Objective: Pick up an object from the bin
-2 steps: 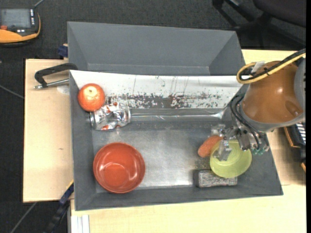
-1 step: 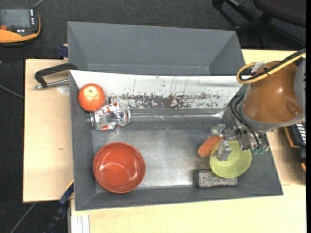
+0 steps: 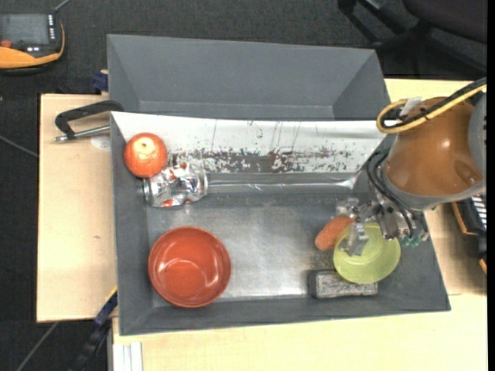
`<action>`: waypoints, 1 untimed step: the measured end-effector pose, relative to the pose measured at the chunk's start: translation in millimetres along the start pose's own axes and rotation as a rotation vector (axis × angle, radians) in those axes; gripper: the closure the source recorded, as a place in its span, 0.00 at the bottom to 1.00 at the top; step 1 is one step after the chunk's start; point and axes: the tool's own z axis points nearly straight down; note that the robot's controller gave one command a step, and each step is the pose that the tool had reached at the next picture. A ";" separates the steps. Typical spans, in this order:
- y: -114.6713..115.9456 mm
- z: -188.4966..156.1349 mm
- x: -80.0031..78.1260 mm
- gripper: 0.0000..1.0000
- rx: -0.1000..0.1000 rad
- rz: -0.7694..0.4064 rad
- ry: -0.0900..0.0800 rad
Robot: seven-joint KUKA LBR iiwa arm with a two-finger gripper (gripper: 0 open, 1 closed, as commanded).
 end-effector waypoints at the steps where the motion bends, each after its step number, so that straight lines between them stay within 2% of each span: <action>1: 0.0 0.0 0.0 1.00 0.000 0.000 0.000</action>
Offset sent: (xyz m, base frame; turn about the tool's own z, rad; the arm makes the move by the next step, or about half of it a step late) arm 0.0000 0.0000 0.0000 0.0000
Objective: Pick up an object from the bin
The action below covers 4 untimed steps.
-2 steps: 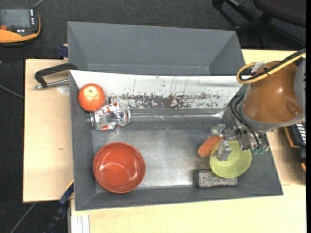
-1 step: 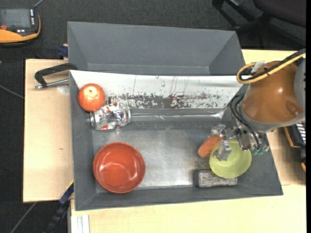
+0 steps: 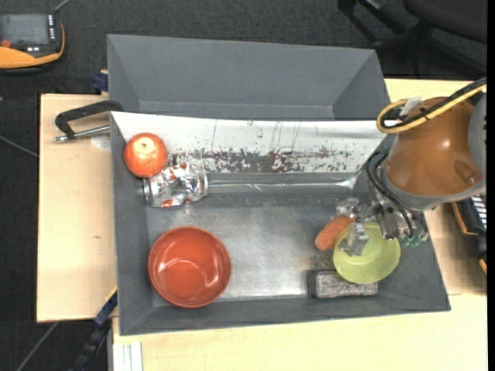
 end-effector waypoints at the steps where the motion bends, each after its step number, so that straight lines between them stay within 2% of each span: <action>1: 0.0 0.0 0.0 1.00 0.000 0.000 0.000; 4: 0.0 0.0 0.0 1.00 0.000 0.000 0.000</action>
Offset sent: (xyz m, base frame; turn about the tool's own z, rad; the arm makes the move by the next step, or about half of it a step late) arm 0.0000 0.0000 0.0000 0.0000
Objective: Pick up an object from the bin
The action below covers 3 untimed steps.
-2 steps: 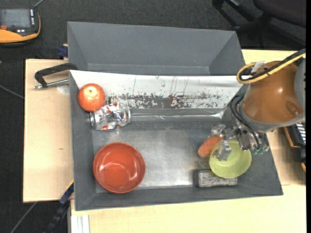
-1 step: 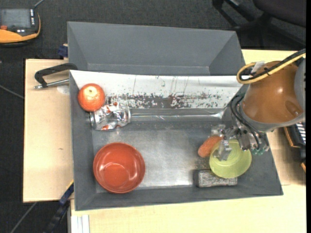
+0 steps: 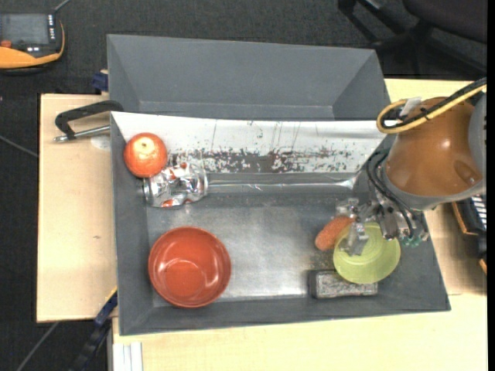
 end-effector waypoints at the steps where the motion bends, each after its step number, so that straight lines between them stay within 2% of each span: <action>1: 37.8 21.1 -22.3 1.00 0.000 -0.302 -0.007; 2: 38.5 -193.3 -31.4 1.00 0.006 -0.555 -0.023; 3: 47.1 -45.5 -85.7 1.00 0.001 -0.486 -0.021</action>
Offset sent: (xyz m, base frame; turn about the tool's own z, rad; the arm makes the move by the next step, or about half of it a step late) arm 0.0196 0.0371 -0.0216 -0.3019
